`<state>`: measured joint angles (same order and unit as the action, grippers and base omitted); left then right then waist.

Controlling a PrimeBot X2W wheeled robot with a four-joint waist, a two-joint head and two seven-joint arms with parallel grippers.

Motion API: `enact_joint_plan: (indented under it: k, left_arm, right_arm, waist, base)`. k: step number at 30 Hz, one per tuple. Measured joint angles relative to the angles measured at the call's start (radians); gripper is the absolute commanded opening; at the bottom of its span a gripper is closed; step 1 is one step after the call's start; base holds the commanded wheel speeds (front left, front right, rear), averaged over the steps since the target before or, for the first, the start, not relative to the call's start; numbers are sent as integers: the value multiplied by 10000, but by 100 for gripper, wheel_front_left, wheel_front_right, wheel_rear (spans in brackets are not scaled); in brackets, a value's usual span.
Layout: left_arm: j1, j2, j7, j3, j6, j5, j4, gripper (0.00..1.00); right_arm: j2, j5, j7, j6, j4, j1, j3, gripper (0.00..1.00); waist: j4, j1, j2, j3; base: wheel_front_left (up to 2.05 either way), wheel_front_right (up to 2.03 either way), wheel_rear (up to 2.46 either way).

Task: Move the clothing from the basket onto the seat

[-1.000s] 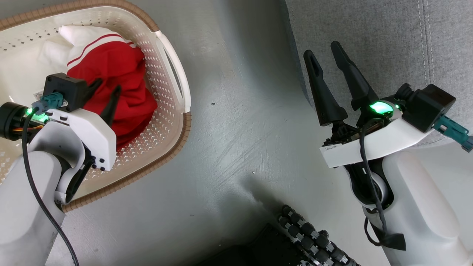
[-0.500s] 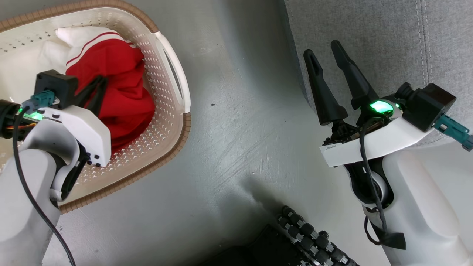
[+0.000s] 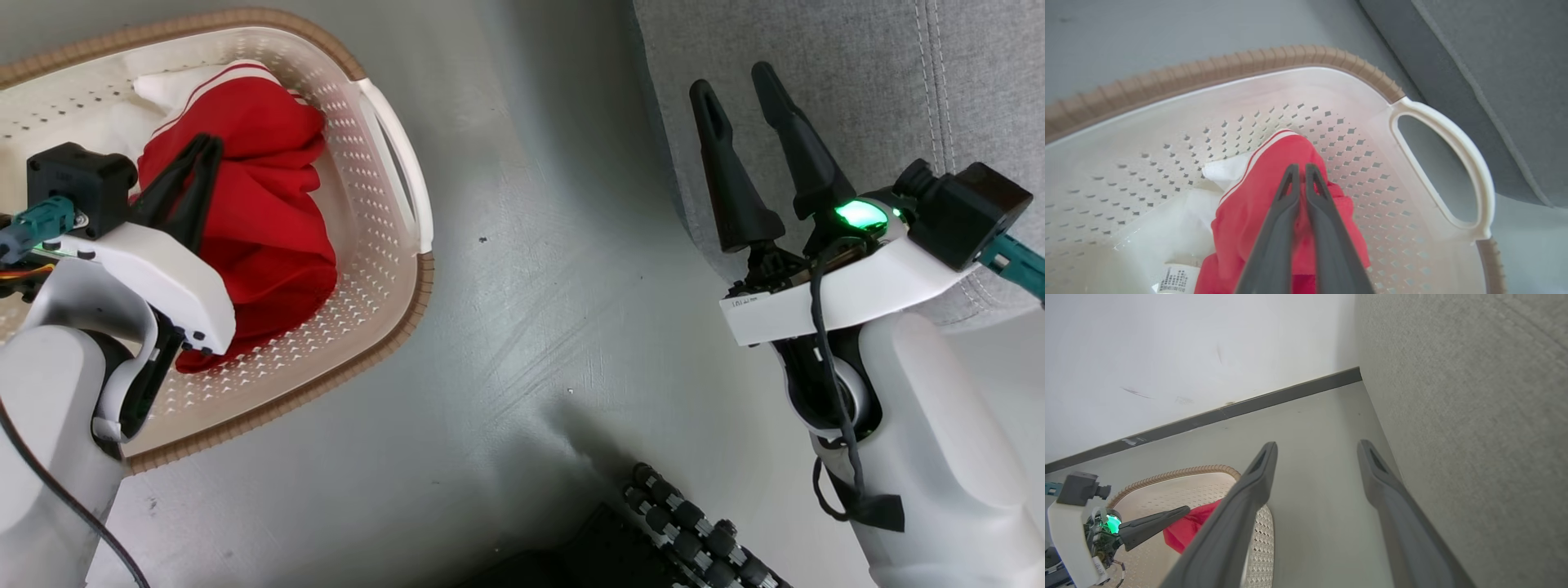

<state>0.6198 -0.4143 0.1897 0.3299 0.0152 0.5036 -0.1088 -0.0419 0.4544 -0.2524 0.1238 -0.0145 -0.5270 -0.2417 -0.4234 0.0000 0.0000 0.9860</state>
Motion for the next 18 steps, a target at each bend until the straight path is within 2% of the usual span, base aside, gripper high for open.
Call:
enact_joint_plan:
  k: [18]
  left_arm:
    - [-922,380,-1461,-499,-15,589,1158,0]
  right_arm:
    - [-8,-408,0,0,-637,-380,151,100]
  waist:
    - [824,0,0,-738]
  base:
    - [0,0,0]
